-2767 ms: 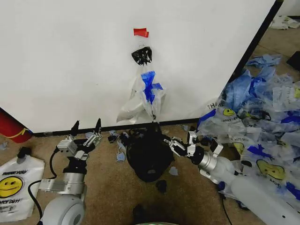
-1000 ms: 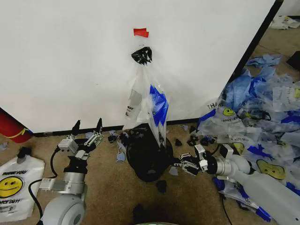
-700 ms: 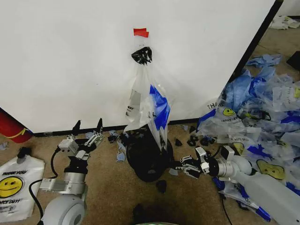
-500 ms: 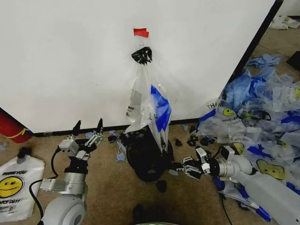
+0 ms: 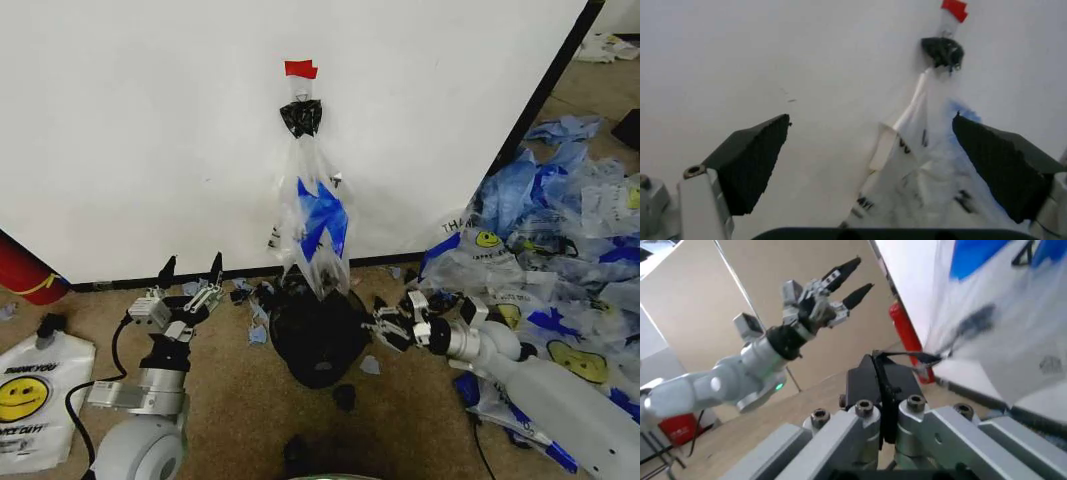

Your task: Pick up the garbage bag from the wall and place it over the trash bin.

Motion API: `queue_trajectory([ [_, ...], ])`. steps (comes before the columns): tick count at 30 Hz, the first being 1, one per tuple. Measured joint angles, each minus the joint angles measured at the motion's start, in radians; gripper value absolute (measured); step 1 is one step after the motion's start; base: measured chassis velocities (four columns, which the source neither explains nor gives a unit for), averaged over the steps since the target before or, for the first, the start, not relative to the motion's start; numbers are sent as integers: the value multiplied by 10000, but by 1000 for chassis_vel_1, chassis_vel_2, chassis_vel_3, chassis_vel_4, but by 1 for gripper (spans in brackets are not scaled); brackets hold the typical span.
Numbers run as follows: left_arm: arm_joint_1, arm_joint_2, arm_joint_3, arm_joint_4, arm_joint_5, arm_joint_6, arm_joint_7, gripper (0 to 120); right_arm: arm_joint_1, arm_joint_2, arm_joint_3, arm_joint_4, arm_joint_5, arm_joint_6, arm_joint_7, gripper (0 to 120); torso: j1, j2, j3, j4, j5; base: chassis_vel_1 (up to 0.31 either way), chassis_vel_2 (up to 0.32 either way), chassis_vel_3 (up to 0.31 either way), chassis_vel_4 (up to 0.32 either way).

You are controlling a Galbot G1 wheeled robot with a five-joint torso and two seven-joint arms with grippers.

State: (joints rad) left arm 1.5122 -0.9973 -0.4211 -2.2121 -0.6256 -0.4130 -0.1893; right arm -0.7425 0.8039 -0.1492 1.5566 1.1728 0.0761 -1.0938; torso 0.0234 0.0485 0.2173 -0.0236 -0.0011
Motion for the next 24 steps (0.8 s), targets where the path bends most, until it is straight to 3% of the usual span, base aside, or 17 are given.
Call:
queue_trajectory([
  [7, -589, 562, 404, -352, -738, 190, 504, 97, 399, 415, -101, -232, 64, 201, 462, 0, 0, 0, 0, 3, 3, 0, 0, 0, 0],
  [15, -1673, 2364, 1263, -340, -1342, 534, 1151, 99, 453, 445, -9, -342, -75, 154, 384, 0, 0, 0, 0, 0, 2, 0, 0, 0, 0],
  [19, -3459, 3545, 2770, 215, -1838, 691, 1156, 100, 287, 346, 203, -168, -161, 93, 277, 0, 0, 0, 0, 2, 3, 0, 0, 0, 0],
  [20, -4095, 3738, 3316, 466, -1960, 694, 1150, 100, 203, 319, 229, -113, -169, 91, 280, 0, 0, 0, 1, 0, -2, 0, 0, 0, 0],
  [21, -4095, 3738, 3316, 466, -1960, 694, 1150, 100, 203, 319, 229, -113, -169, 91, 280, 0, 0, 0, 1, 0, -2, 0, 0, 0, 0],
  [24, -6174, 4167, 4822, 1363, -2177, 761, 1022, 100, -139, 267, 389, 13, -263, 96, 289, 0, 1, 0, 2, -6, 6, 0, 0, 0, 0],
])
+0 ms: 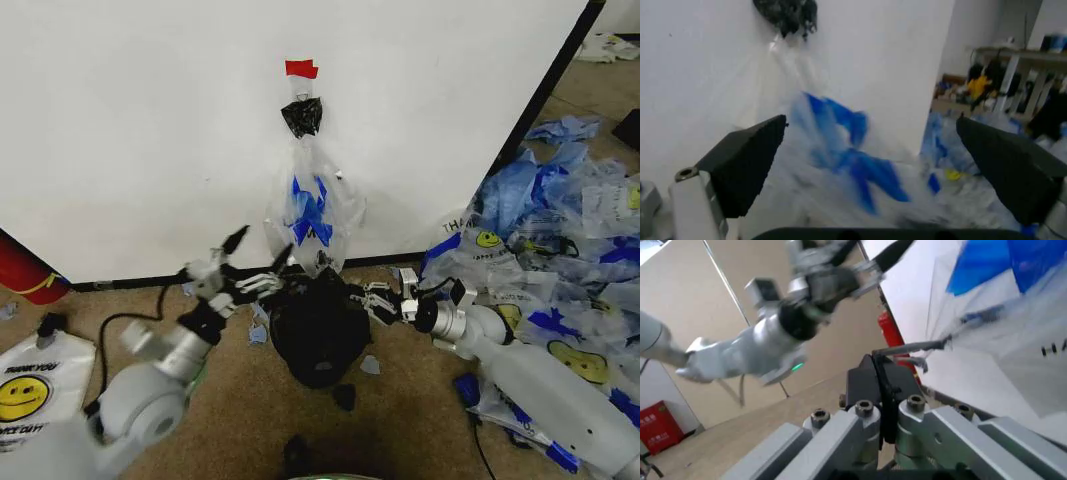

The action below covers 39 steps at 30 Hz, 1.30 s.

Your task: Pick up the garbage bag from the wall and place it over the trash bin.

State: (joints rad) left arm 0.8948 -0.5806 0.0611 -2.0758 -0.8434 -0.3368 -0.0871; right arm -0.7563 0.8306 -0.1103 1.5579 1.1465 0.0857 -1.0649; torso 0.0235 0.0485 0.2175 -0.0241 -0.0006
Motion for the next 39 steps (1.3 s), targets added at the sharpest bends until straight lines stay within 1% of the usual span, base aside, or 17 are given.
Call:
queue_trajectory([
  [3, -1203, 303, 724, 370, -168, 285, -119, 100, -278, -39, 151, 108, -73, 22, 16, 0, 0, 0, 0, -2, -7, 0, 0, 0, 0],
  [5, -1347, 427, 797, 381, -232, 373, -154, 100, -315, -39, 160, 139, -84, 23, 22, 0, 0, 0, -1, 0, -2, 0, 0, 0, 0],
  [7, -1453, 654, 822, 381, -255, 545, -171, 100, -376, -26, 188, 183, -104, 23, 22, 0, 0, 0, -1, 12, -2, 0, 0, 0, 0],
  [10, -1745, 918, 984, 277, -290, 914, -155, 100, -573, -75, 319, 278, -151, 31, 4, 0, 0, 0, -1, 13, -8, 0, 0, 0, 0],
  [11, -1745, 918, 984, 277, -290, 914, -155, 100, -573, -75, 319, 278, -151, 31, 4, 0, 0, 0, -1, 13, -8, 0, 0, 0, 0],
  [15, -2871, 1157, 1916, -95, -522, 1406, -144, 100, -771, -241, 459, 322, -168, 31, -62, 0, 0, 0, -2, 1, -4, 0, 0, 0, 0],
  [16, -3249, 1172, 2224, -168, -562, 1497, -192, 100, -804, -253, 482, 323, -185, 31, -76, 0, -1, 0, -2, 2, -3, 0, 0, 0, 0],
  [17, -3249, 1172, 2224, -168, -562, 1497, -192, 100, -804, -253, 482, 323, -185, 31, -76, 0, -1, 0, -2, 2, -3, 0, 0, 0, 0],
  [19, -4012, 1207, 2699, -345, -661, 1841, -237, 100, -875, -244, 540, 324, -226, 32, -93, 0, -1, 0, -2, 3, -5, 0, 0, 0, 0],
  [23, -5122, 1405, 3459, -586, -719, 2152, -393, 100, -955, -129, 572, 312, -289, 34, -99, 0, -1, 0, -2, 4, 0, 0, 0, 0, 0],
  [27, -5441, 1575, 3711, -699, -556, 2302, -344, 100, -985, -12, 572, 262, -362, 41, -99, 0, -1, 0, -2, 7, -4, 0, 0, 0, 0],
  [31, -5532, 1684, 4039, -513, -137, 2449, -329, 99, -988, 100, 551, 184, -419, 54, -99, 0, -1, 0, -2, 6, -6, 0, 0, 0, 0],
  [33, -5553, 1768, 4134, -408, 29, 2788, -302, 98, -988, 139, 529, 166, -442, 55, -99, 0, -1, 0, -1, 6, -9, 0, 0, 0, 0],
  [34, -5626, 1827, 4180, -379, 51, 3107, -281, 98, -988, 153, 515, 161, -452, 58, -99, 0, -1, 0, -2, 8, -7, 0, 0, 0, 0],
  [36, -5892, 1889, 4276, -323, 66, 3471, -226, 97, -996, 175, 494, 153, -482, 64, -91, 0, -1, 0, -2, 8, -7, 0, 0, 0, 0],
  [37, -5892, 1889, 4276, -323, 66, 3471, -226, 97, -996, 175, 494, 153, -482, 64, -91, 0, -1, 0, -2, 8, -7, 0, 0, 0, 0],
  [39, -6380, 1932, 4415, -324, 28, 3907, -85, 98, -1011, 200, 490, 153, -494, 68, -81, 0, -1, 0, -2, 6, -6, 0, 0, 0, 0],
])
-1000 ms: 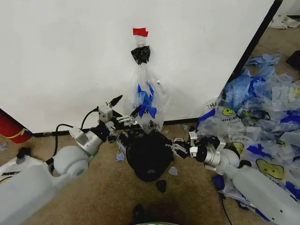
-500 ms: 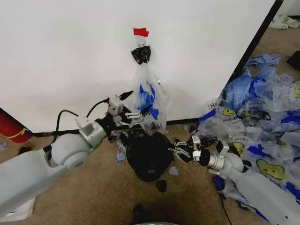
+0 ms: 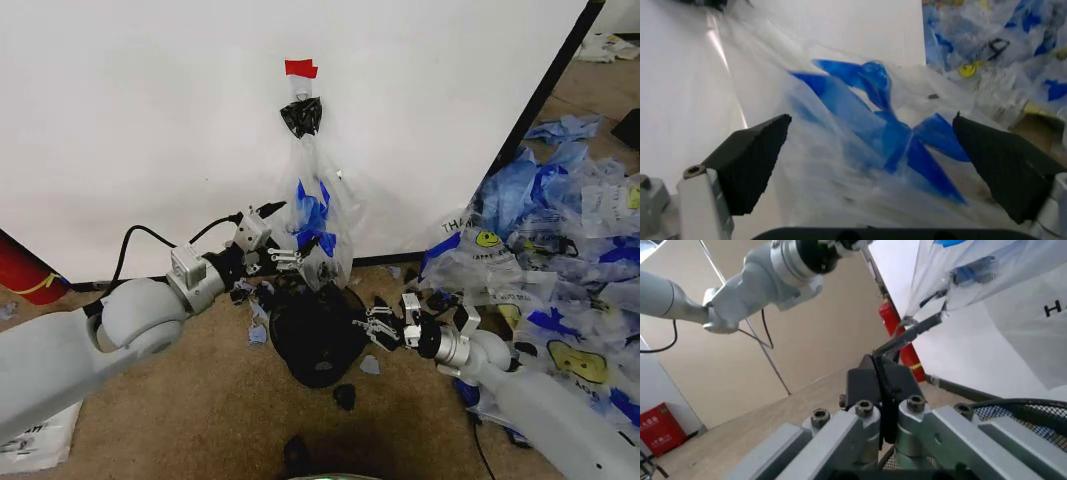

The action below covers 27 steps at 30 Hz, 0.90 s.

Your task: Pick up the garbage bag from the wall and place it over the trash bin.

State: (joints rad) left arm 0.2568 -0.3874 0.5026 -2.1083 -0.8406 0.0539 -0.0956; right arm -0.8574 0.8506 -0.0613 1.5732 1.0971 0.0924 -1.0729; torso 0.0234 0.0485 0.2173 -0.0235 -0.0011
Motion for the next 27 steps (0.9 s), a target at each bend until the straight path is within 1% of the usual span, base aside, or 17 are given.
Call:
queue_trajectory([
  [4, -1019, 8, 391, -225, -197, 720, 264, 96, -23, 38, 2, -9, -26, 3, 3, 0, 0, 0, 0, -2, 2, 0, 0, 0, 0],
  [5, -1019, 8, 391, -225, -197, 720, 264, 96, -23, 38, 2, -9, -26, 3, 3, 0, 0, 0, 0, -2, 2, 0, 0, 0, 0],
  [7, -1458, -79, 743, -371, -252, 901, 278, 96, -32, 61, 14, -21, -38, 4, 3, 0, 0, 0, -1, 0, 5, 0, 0, 0, 0],
  [11, -2014, -434, 1275, -418, -25, 836, 309, 95, -103, 67, 62, -24, -63, 20, 7, 0, 0, 0, 0, -1, 1, 0, 0, 0, 0],
  [14, -2210, -543, 1517, -404, 6, 837, 327, 95, -182, 48, 116, -25, -91, 26, 6, 0, 0, 0, 0, -3, 0, 0, 0, 0, 0],
  [16, -2366, -562, 1789, -314, 81, 834, 376, 95, -247, 40, 164, -24, -116, 37, 1, 0, 0, 0, -1, -1, 5, 0, 0, 0, 0],
  [18, -2424, -532, 2036, -228, 168, 783, 424, 95, -288, 33, 186, -24, -145, 41, 0, 0, 0, 0, 0, -1, -2, 0, 0, 0, 0],
  [22, -2515, -481, 2341, -215, 223, 742, 458, 95, -299, 26, 202, -54, -165, 45, -16, 0, 0, 0, 0, 2, 0, 0, 0, 0, 0],
  [27, -2991, -523, 2888, -64, 235, 988, 471, 94, -298, 28, 203, -82, -168, 56, -16, 0, 0, 0, 0, -1, 2, 0, 0, 0, 0],
])
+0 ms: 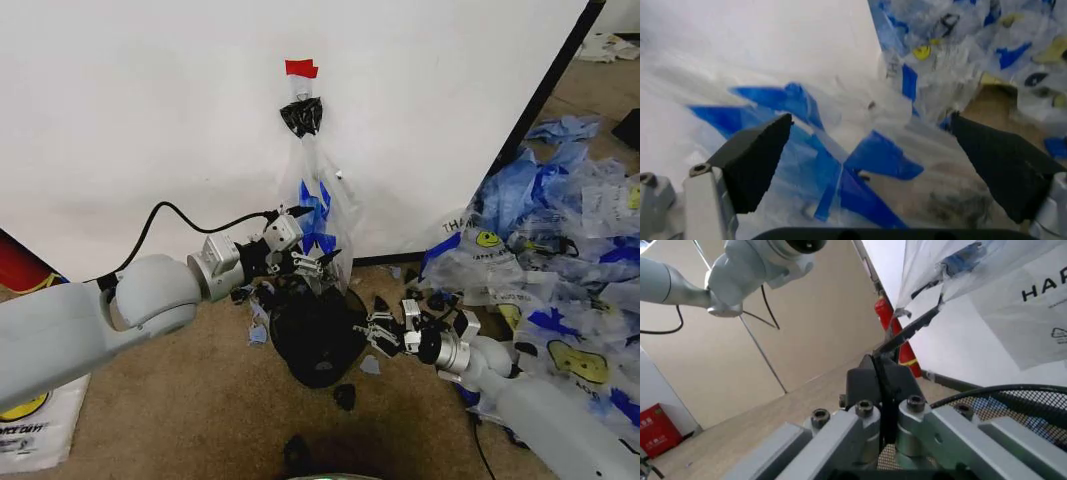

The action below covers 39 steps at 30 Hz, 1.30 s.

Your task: Pick up the garbage bag from the wall and place it over the trash bin.

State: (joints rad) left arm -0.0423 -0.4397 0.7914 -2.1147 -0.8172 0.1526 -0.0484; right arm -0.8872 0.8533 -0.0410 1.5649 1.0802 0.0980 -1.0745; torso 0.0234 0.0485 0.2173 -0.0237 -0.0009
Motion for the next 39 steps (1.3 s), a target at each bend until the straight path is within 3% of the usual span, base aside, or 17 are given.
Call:
queue_trajectory([
  [14, -1376, -87, 1057, 356, 99, 1098, 98, 88, -131, 61, 81, -15, -23, 82, 12, 0, 0, 0, 0, 2, 0, 0, 0, 0, 0],
  [24, -1769, -401, 1485, 382, 170, 2017, -616, 83, -120, 133, 89, -118, -46, 137, 32, 0, 0, 0, 0, 0, 0, 0, 0, 0, 0],
  [35, -2100, -574, 1754, 244, 640, 2352, -654, 58, -86, 170, 106, -213, -48, 156, 29, 0, 0, 0, 0, 1, 0, 0, 0, 0, 0],
  [39, -2227, -677, 2045, 227, 690, 2490, -554, 58, -90, 179, 109, -217, -60, 166, 32, 0, 0, 0, 0, 1, 0, 0, 0, 0, 0],
])
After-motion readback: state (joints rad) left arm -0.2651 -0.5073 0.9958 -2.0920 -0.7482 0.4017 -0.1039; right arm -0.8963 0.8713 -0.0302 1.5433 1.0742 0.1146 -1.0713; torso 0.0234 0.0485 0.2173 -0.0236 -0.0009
